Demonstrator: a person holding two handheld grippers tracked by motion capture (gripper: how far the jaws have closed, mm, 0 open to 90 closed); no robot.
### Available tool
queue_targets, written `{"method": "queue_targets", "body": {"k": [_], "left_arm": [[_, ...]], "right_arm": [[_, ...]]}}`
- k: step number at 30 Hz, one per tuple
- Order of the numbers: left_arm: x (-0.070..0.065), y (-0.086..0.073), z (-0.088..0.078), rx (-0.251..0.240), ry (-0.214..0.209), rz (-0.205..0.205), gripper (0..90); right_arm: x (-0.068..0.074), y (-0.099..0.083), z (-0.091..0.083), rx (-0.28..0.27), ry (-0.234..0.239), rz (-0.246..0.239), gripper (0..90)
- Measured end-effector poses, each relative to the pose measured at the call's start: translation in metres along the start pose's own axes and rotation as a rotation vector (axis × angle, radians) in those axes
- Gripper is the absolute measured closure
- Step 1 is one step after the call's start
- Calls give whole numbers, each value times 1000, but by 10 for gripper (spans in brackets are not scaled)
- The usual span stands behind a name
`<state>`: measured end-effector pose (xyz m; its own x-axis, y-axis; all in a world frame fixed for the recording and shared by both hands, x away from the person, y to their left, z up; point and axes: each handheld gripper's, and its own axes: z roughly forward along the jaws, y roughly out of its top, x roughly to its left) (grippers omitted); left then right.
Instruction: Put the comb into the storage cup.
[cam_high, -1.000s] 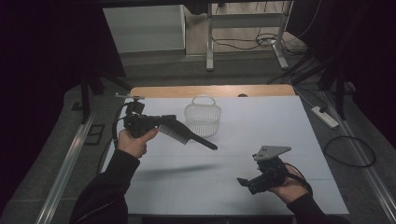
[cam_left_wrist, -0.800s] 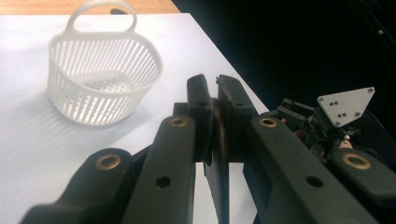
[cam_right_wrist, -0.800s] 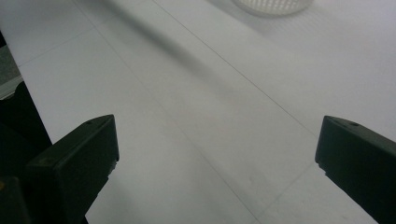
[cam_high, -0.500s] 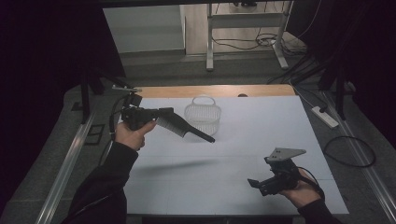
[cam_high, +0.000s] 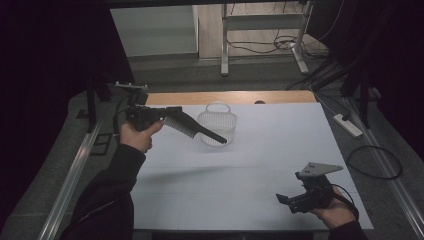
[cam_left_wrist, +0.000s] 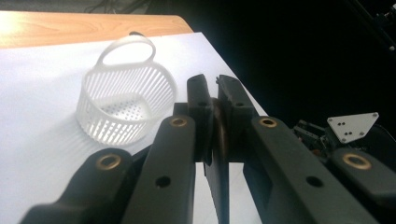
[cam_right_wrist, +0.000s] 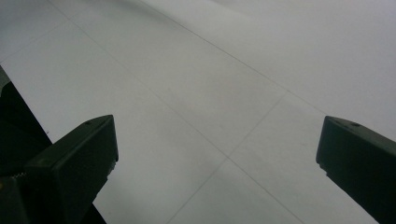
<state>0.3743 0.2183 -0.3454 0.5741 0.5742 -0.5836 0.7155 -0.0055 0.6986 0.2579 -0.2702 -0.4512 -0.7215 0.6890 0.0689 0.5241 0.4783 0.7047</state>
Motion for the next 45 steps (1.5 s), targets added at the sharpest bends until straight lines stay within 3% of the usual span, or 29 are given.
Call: {"method": "queue_targets", "body": {"k": [12, 17, 23, 27, 34, 45], "left_arm": [[2, 17, -3, -13, 35, -7, 842], [6, 22, -3, -19, 54, -14, 841], [8, 28, -4, -35, 70, -19, 842], [11, 30, -1, -33, 83, -22, 842], [17, 34, 6, -36, 101, -25, 842], [29, 38, 20, -45, 129, -30, 842]], "right_arm": [[-5, -15, -15, 32, -49, 68, 0], [-7, -18, -24, 13, -71, 108, 0], [-6, -23, -33, 16, -123, 109, 0], [-6, -25, -37, 21, -134, 102, 0], [-8, -28, -40, 6, -140, 126, 0], [-8, -28, -41, -4, -137, 125, 0]]}}
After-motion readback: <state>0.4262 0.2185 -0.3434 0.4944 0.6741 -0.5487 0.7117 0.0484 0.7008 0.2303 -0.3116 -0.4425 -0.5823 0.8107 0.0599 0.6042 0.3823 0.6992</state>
